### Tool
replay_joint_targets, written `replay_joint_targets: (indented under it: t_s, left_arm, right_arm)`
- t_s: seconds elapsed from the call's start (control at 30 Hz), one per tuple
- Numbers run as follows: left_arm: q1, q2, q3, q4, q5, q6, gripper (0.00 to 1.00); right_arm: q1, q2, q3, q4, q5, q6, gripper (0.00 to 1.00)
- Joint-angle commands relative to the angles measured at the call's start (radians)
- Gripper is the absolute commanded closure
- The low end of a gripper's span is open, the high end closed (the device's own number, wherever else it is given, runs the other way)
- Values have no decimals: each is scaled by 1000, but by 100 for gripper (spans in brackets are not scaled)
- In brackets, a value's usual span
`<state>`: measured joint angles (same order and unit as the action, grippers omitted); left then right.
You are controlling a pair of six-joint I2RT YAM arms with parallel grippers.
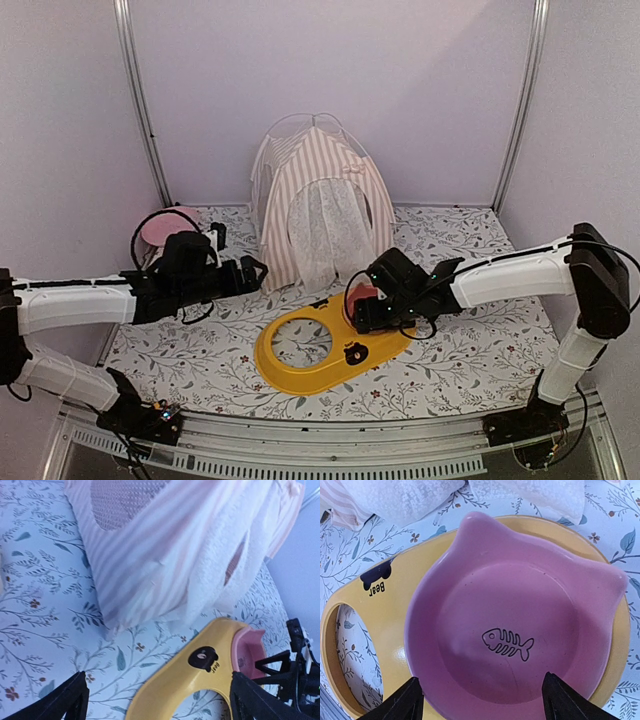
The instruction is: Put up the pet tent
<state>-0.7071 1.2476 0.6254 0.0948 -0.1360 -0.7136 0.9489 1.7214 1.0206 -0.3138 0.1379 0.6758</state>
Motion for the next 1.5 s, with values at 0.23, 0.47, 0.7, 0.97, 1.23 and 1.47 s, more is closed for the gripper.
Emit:
replay_joint_targets:
  t_s: [0.23, 0.47, 0.7, 0.97, 1.23, 1.47]
  left_arm:
    - [419, -82, -10, -150, 35, 54, 1]
    - [663, 32, -10, -49, 187, 27, 1]
    - [732, 122, -180, 362, 412, -301, 1]
    - [697, 308, -333, 862, 328, -634, 1]
    - [667, 623, -335, 1270, 252, -854, 3]
    - [643, 774, -304, 1370, 145, -911, 7]
  right_arm:
    - [-98, -154, -217, 10, -30, 19, 11]
    - [-129, -279, -299, 59, -51, 6, 8]
    - [-129, -378, -283, 122, -91, -14, 4]
    - [-130, -405, -219, 105, -90, -52, 2]
    - [-129, -429, -202, 106, -98, -50, 1]
    - [-129, -458, -193, 83, -87, -49, 1]
